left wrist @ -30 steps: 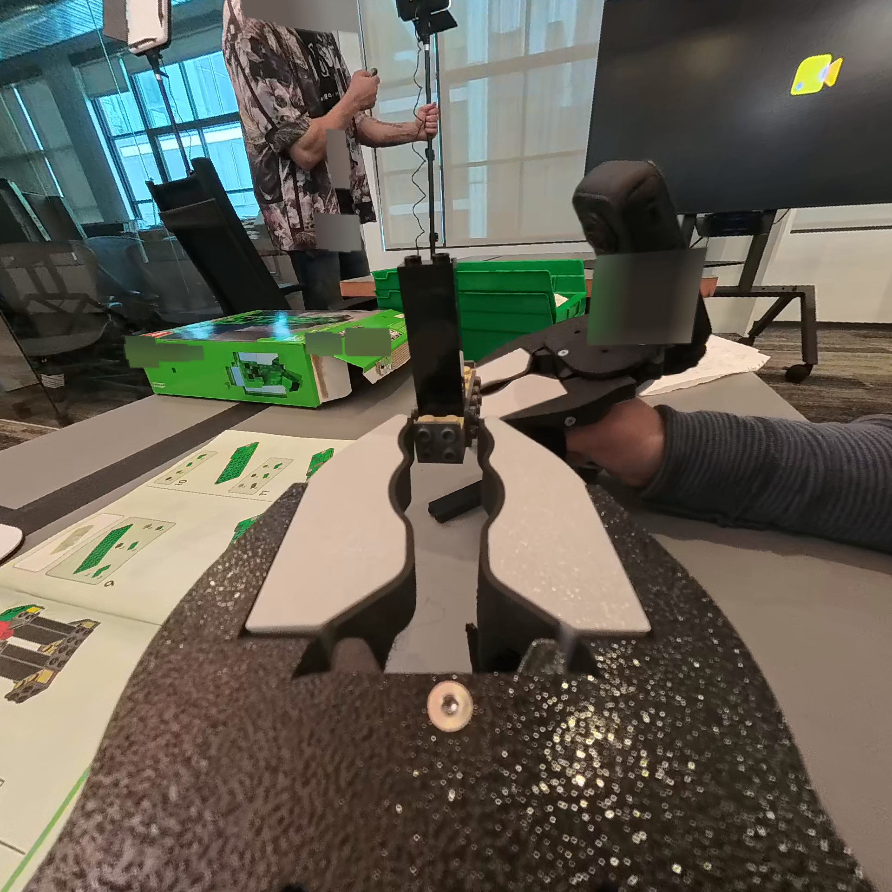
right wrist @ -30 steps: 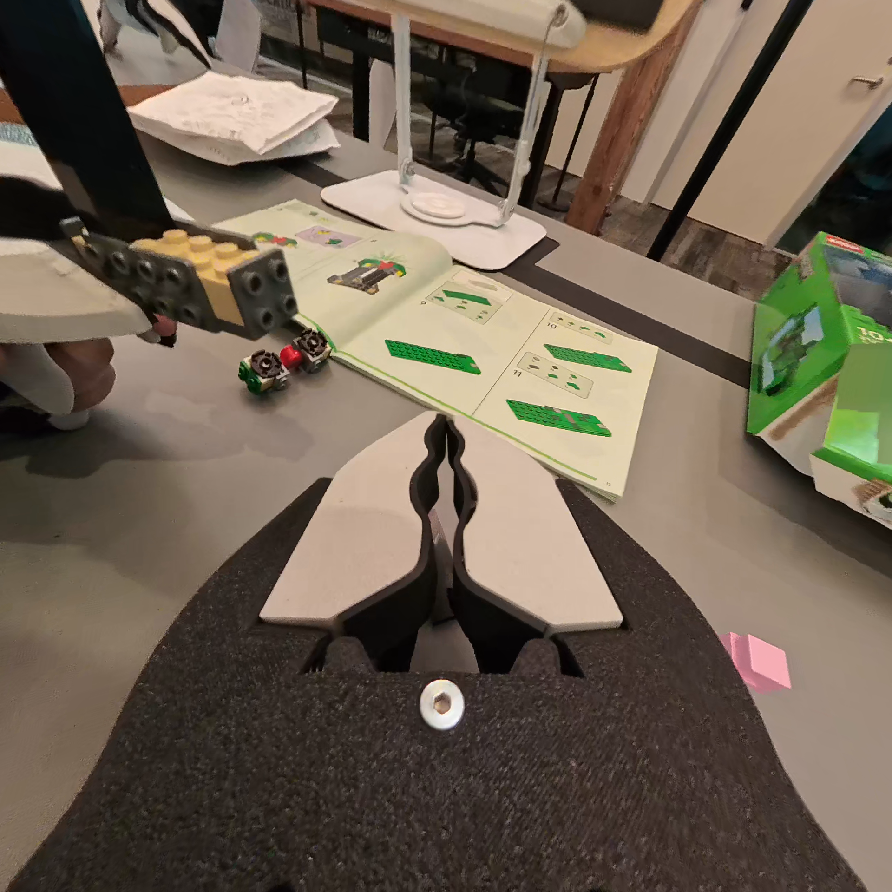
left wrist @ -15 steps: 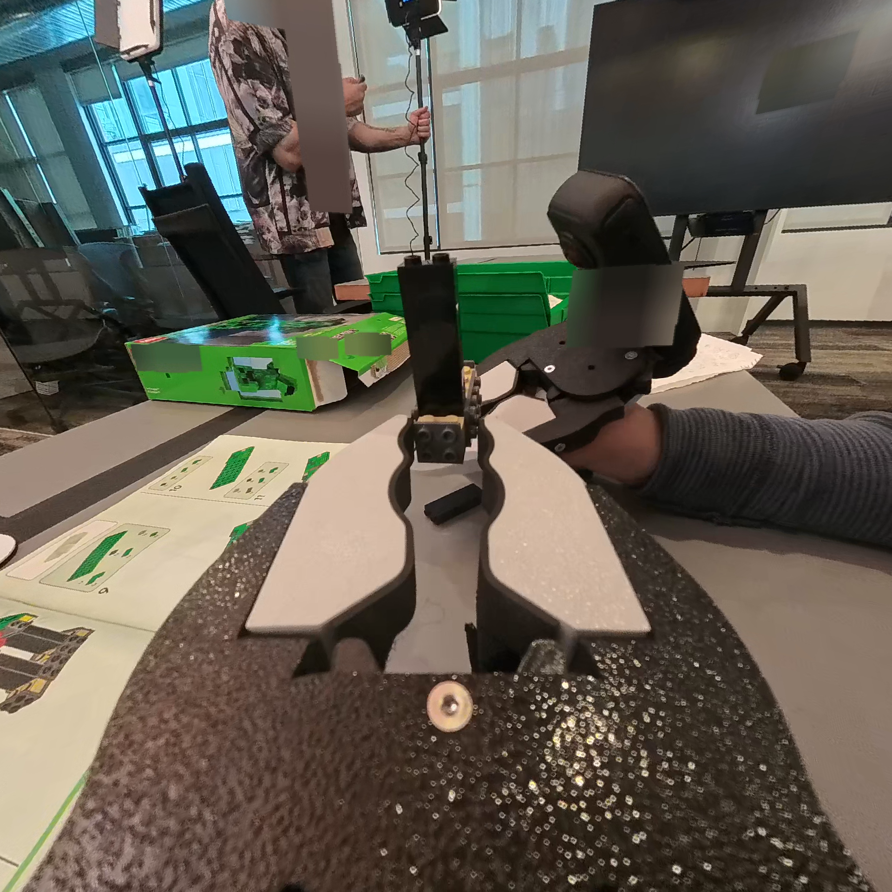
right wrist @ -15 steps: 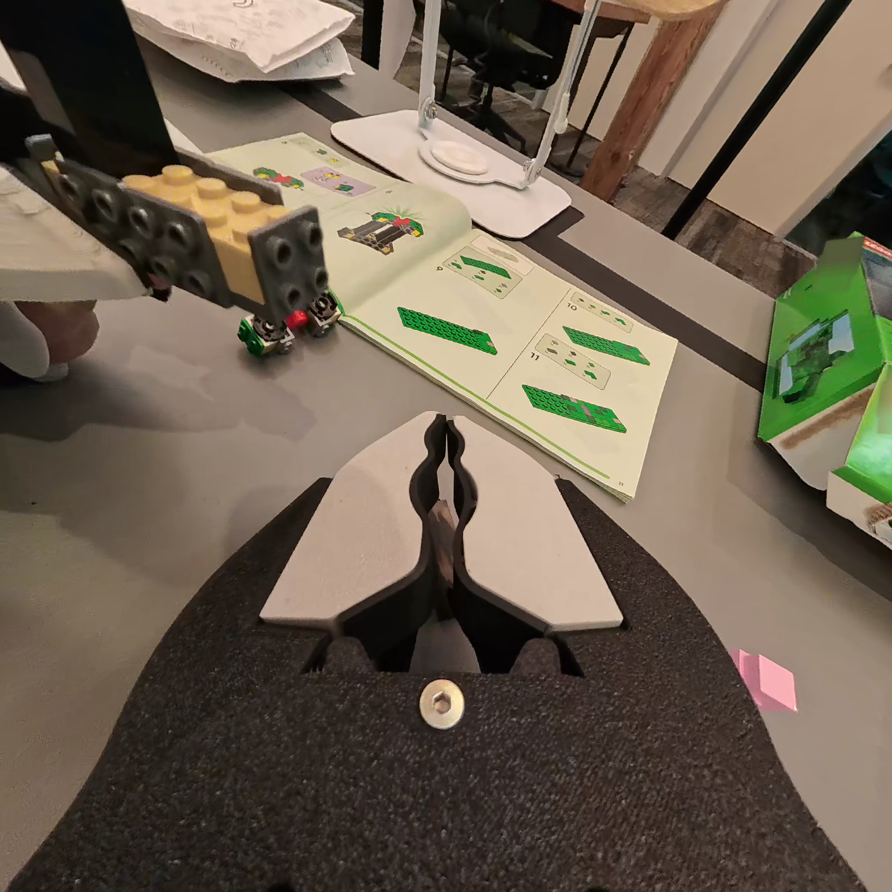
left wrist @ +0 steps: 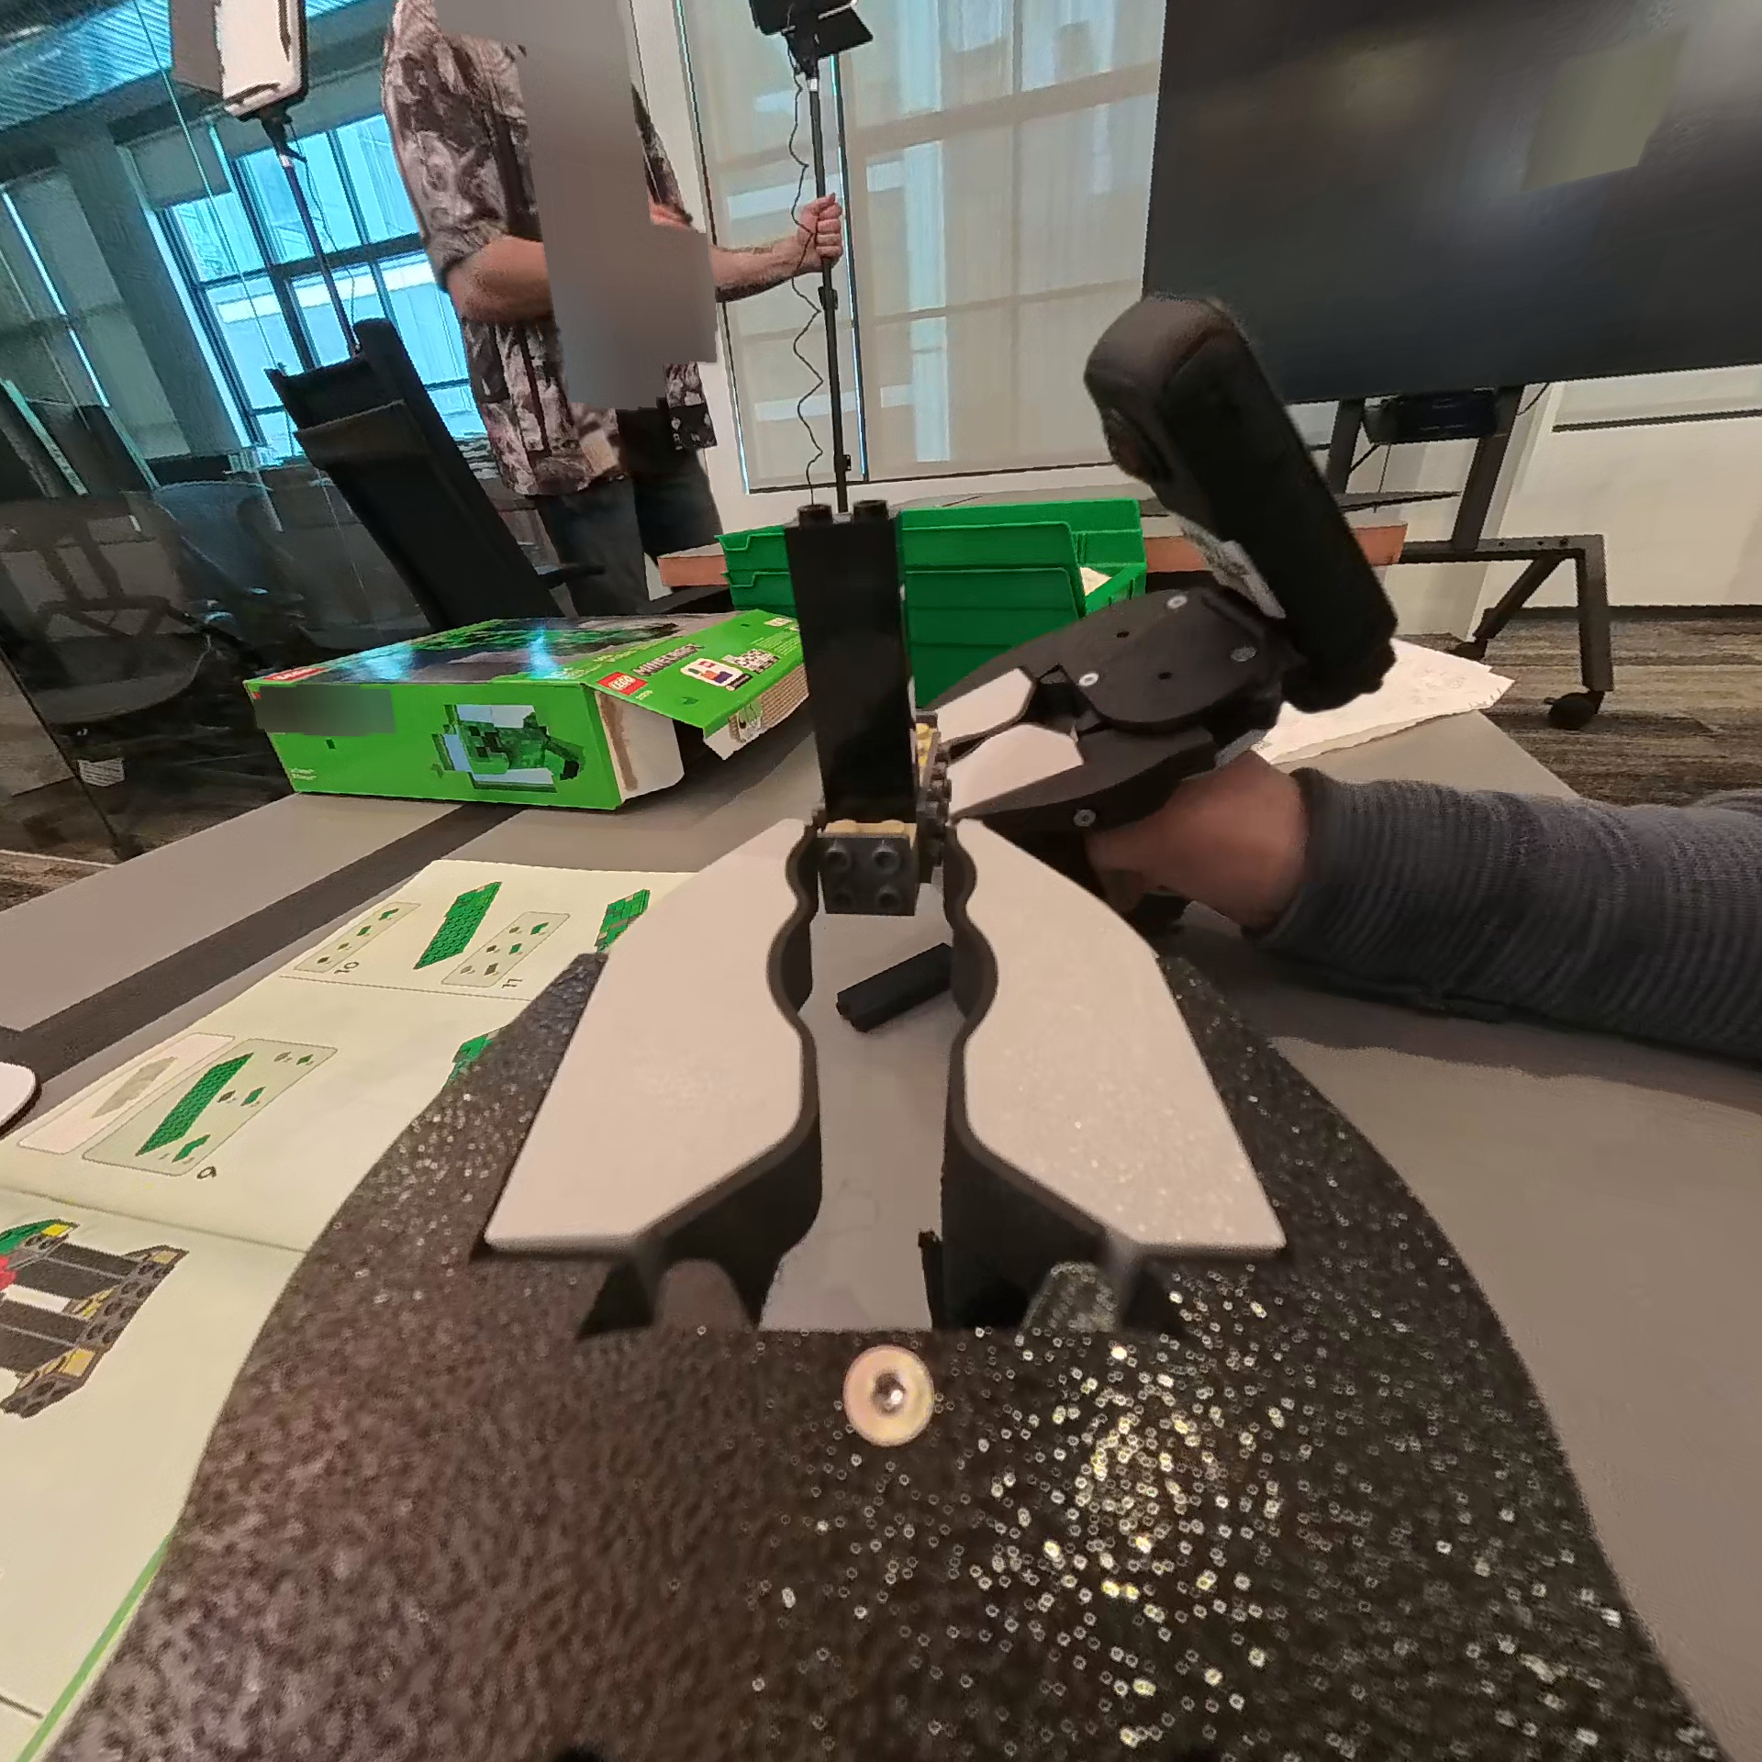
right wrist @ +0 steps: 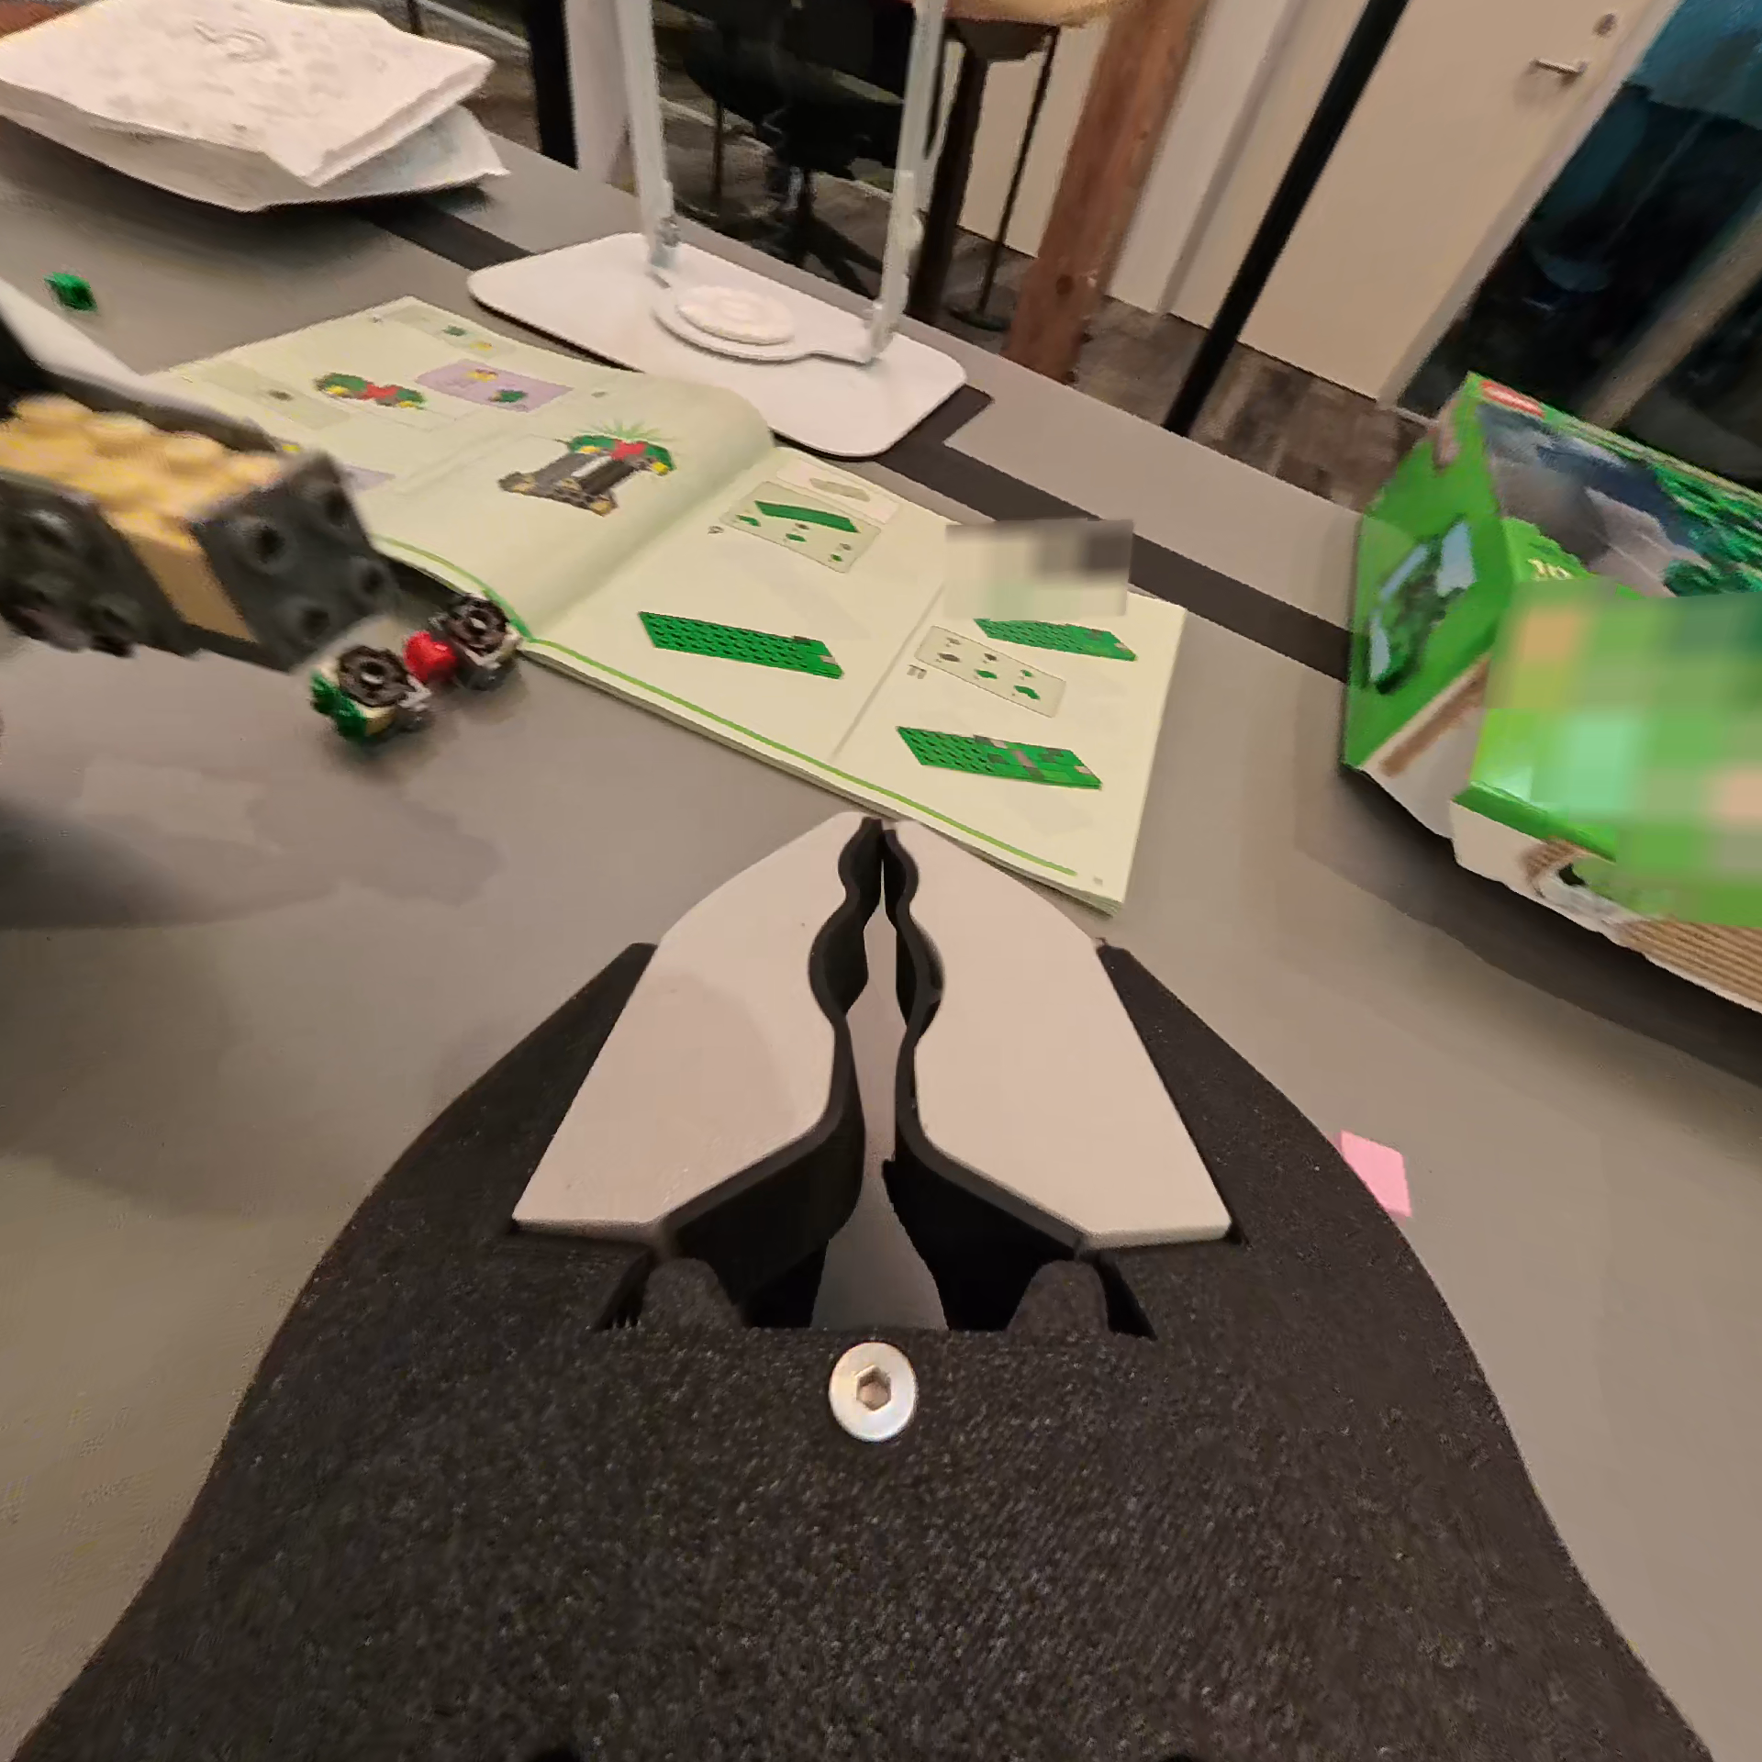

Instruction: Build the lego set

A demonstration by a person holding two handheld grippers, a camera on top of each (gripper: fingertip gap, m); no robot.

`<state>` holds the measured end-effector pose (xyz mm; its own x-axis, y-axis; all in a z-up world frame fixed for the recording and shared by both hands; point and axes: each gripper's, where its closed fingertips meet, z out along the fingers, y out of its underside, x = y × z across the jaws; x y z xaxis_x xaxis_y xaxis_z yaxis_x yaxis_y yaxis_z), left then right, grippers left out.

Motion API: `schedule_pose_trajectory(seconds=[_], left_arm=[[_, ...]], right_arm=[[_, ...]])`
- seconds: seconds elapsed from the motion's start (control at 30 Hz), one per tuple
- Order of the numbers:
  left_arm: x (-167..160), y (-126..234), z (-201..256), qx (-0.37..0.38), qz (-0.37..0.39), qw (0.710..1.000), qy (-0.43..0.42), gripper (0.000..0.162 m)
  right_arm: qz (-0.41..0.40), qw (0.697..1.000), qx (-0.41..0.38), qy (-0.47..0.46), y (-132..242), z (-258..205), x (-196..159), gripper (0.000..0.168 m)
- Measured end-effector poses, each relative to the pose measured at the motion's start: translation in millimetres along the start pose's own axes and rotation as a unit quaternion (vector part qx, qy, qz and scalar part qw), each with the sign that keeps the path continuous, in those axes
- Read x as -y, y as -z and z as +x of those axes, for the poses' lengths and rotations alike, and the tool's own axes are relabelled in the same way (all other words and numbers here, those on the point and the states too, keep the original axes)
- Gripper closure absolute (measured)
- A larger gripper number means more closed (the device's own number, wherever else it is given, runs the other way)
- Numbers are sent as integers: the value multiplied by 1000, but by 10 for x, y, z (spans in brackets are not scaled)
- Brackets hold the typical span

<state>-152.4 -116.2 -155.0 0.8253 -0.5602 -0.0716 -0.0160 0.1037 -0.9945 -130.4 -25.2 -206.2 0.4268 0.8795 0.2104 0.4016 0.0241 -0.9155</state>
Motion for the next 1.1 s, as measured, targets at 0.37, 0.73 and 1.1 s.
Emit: schedule_pose_trajectory(seconds=[0.37,0.73,1.1], left_arm=[[2,0,10,-7,2,1000,3,138],[8,5,-3,-7,5,1000,12,138],[8,4,14,-10,5,1000,7,138]], right_arm=[[-28,1000,-5,7,-64,10,-89,168],[-35,999,-1,29,-93,-37,-101,168],[-1,1000,-5,27,-62,-51,2,168]])
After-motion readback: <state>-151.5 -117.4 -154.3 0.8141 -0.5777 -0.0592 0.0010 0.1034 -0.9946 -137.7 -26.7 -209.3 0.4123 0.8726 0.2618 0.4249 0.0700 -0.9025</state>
